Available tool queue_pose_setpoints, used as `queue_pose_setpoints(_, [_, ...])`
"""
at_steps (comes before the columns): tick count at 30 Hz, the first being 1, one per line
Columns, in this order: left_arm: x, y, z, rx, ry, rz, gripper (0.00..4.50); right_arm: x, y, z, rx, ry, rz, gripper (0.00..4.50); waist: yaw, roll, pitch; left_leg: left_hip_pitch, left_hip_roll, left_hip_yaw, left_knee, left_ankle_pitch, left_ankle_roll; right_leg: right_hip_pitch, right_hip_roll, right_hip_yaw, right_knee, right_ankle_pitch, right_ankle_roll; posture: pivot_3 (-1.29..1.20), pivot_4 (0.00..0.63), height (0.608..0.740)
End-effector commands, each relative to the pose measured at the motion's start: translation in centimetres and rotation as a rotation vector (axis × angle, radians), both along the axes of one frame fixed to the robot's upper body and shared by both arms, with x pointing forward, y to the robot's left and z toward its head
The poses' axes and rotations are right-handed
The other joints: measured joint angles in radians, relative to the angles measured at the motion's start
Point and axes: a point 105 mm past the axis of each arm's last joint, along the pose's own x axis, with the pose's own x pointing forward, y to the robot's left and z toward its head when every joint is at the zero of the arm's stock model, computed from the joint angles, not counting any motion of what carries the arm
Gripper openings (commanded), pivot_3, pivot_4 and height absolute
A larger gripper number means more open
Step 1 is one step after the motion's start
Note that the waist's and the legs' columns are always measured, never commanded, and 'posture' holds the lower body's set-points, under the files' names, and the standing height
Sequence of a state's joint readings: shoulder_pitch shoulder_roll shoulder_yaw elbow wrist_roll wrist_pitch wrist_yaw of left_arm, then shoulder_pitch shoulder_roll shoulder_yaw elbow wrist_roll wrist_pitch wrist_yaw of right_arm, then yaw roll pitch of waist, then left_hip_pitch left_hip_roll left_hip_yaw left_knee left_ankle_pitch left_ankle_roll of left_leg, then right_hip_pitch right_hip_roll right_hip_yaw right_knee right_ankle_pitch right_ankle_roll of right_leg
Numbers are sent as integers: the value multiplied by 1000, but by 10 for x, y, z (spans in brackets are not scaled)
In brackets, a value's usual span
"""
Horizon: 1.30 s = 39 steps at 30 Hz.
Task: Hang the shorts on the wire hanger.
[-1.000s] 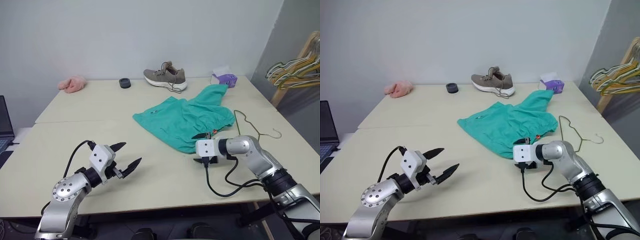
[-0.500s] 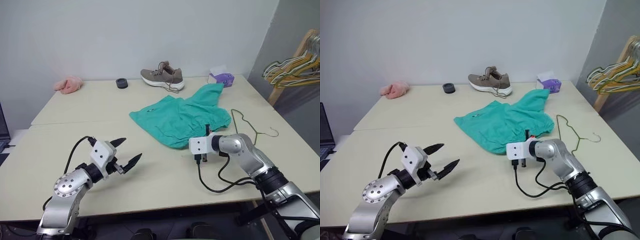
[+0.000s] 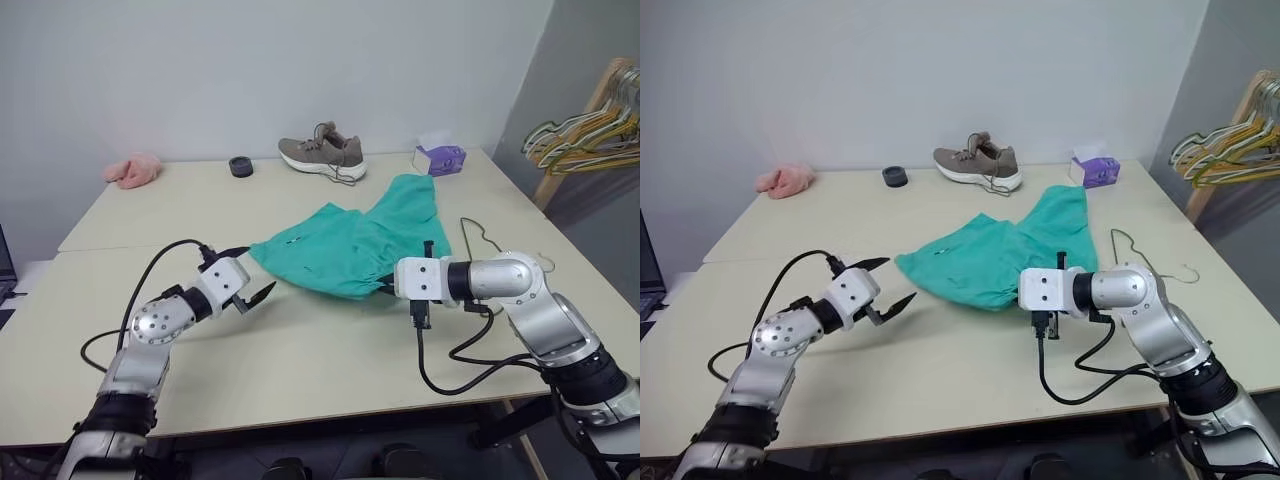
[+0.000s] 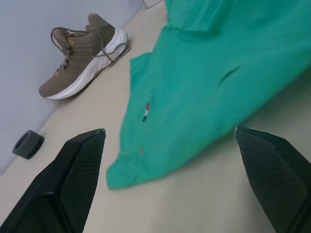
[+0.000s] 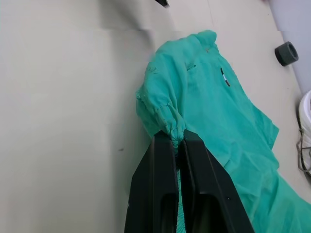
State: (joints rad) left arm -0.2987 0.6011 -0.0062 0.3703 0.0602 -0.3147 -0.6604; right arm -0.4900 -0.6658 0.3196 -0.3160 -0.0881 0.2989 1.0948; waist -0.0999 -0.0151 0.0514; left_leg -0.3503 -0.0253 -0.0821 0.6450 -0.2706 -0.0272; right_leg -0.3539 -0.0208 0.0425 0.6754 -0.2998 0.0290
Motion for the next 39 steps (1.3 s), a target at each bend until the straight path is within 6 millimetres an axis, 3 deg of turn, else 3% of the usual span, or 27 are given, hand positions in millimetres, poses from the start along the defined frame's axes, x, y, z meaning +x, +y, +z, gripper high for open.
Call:
queue_pose_setpoints(1, [13, -6, -6, 43, -22, -20, 4500, -7, 2, 23, 40, -24, 18, 24, -10, 0, 0, 0, 0, 0, 0, 0, 0, 0, 0, 0, 0, 0, 0, -212, 0, 740])
queue_pose_setpoints(8, [26, -3, -33, 117, 36, -5, 4500, -14, 2, 31, 55, 5, 14, 24, -44, -2, -1, -13, 0, -1, 1, -1, -1, -11, -1, -1, 0, 3, 1, -231, 0, 740])
queue_pose_setpoints(11, [26, -2, -40, 134, 58, -15, 3940, -15, -1, 35, 55, 11, 9, 0, -50, -2, -2, -16, -1, -1, 1, -1, -1, -14, -2, 0, 1, 5, 0, -237, 0, 740])
queue_pose_setpoints(23, [28, 22, -23, 149, 19, 17, 37, -10, -8, 44, 70, 19, -6, 0, -70, -2, -2, -15, -1, -1, 1, -1, -1, -15, -2, -1, 3, 4, 1, -218, 0, 740])
queue_pose_setpoints(27, [26, 26, -15, 154, 22, -8, 8, -7, -11, 46, 62, 19, 0, 0, -69, -2, -1, -15, -1, -1, 1, -1, -1, -15, -2, -1, 3, 4, 1, -207, 0, 740])
queue_pose_setpoints(30, [12, 28, -9, 183, 102, -109, 8, -10, -17, 45, 29, 41, 33, 0, -69, -2, -1, -16, -1, -1, 1, -1, -1, -16, -2, 0, 3, 4, 0, -191, 0, 740])
queue_pose_setpoints(36, [-60, 15, 1, 215, 472, -435, 8, -43, -29, 24, -82, 217, 219, 0, -70, -1, -1, -16, 0, 0, 0, -1, -2, -17, -2, 0, 3, 3, -2, -154, 0, 740])
queue_pose_setpoints(39, [-87, 11, 11, 187, 591, -495, 8, -51, -28, 27, -52, 277, 254, 0, -65, 0, 0, -16, 0, 0, 0, -1, -2, -17, -2, 0, 4, 3, -3, -142, 0, 740])
